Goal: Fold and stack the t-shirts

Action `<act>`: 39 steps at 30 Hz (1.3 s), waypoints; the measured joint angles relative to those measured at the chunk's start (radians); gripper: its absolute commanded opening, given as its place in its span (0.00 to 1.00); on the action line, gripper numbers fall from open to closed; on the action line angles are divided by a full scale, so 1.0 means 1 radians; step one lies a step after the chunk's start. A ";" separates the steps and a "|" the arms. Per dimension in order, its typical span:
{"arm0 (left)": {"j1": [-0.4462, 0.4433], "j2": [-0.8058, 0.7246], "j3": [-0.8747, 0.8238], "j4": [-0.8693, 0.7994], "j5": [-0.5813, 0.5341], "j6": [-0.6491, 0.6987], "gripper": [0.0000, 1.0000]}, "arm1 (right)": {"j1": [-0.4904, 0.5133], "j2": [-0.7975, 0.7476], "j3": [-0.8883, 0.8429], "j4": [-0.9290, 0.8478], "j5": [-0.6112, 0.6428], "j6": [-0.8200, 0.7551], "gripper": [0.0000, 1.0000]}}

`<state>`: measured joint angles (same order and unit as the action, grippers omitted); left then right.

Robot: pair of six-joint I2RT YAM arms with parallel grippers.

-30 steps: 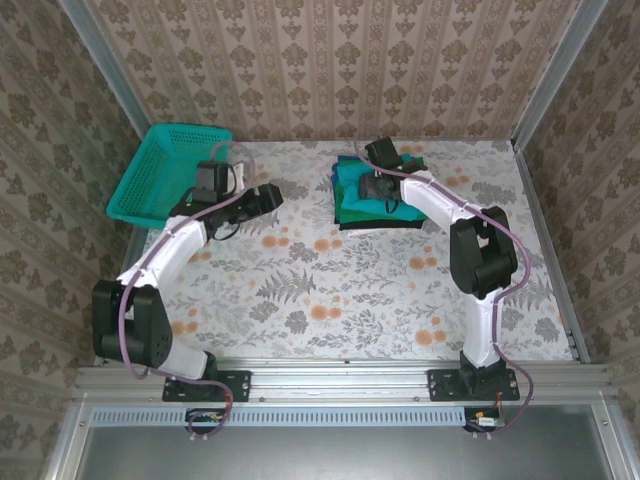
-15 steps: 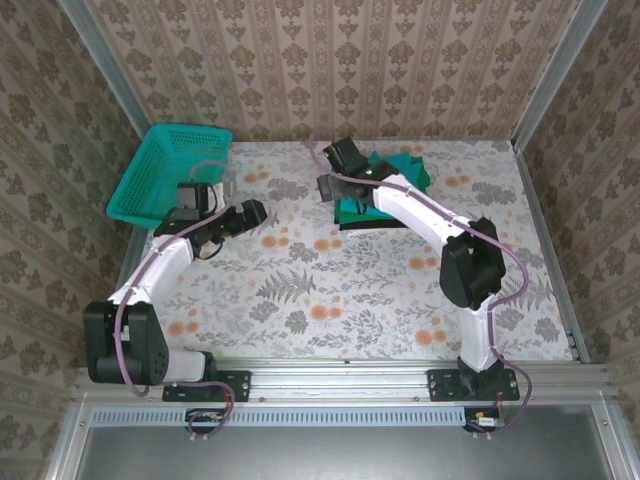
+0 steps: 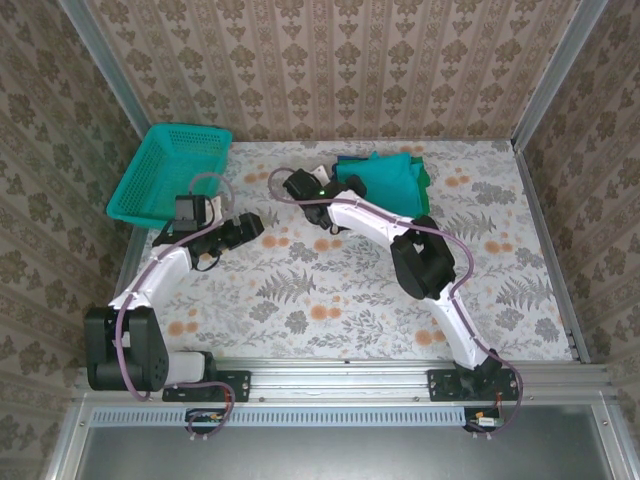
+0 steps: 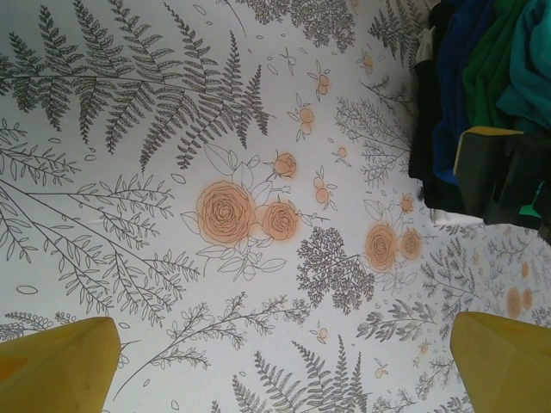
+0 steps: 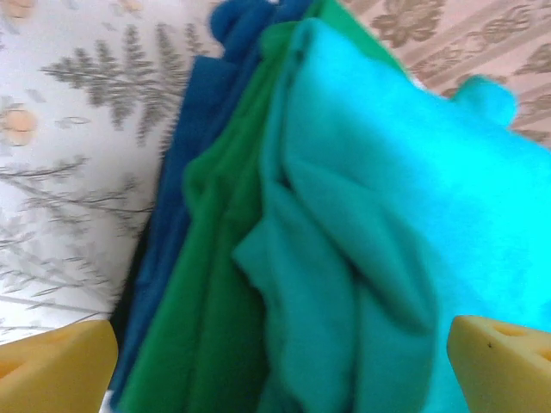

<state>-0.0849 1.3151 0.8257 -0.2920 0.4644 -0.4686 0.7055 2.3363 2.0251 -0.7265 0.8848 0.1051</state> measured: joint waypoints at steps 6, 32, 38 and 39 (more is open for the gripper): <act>0.002 0.000 -0.001 0.000 0.002 0.004 1.00 | -0.037 0.004 -0.064 0.032 0.082 -0.037 0.99; 0.003 0.030 0.000 0.031 0.013 0.010 1.00 | -0.619 -0.059 -0.178 0.248 -0.119 -0.293 0.98; 0.004 0.030 0.005 0.019 0.005 0.019 1.00 | -0.624 -0.055 -0.142 0.212 -0.166 -0.283 1.00; 0.006 0.030 0.010 0.009 0.004 0.021 1.00 | -0.622 -0.060 -0.141 0.203 -0.178 -0.277 1.00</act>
<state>-0.0784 1.3449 0.8356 -0.2832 0.4686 -0.4473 0.0834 2.2761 1.8839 -0.5236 0.7067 -0.1719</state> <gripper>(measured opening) 0.997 0.998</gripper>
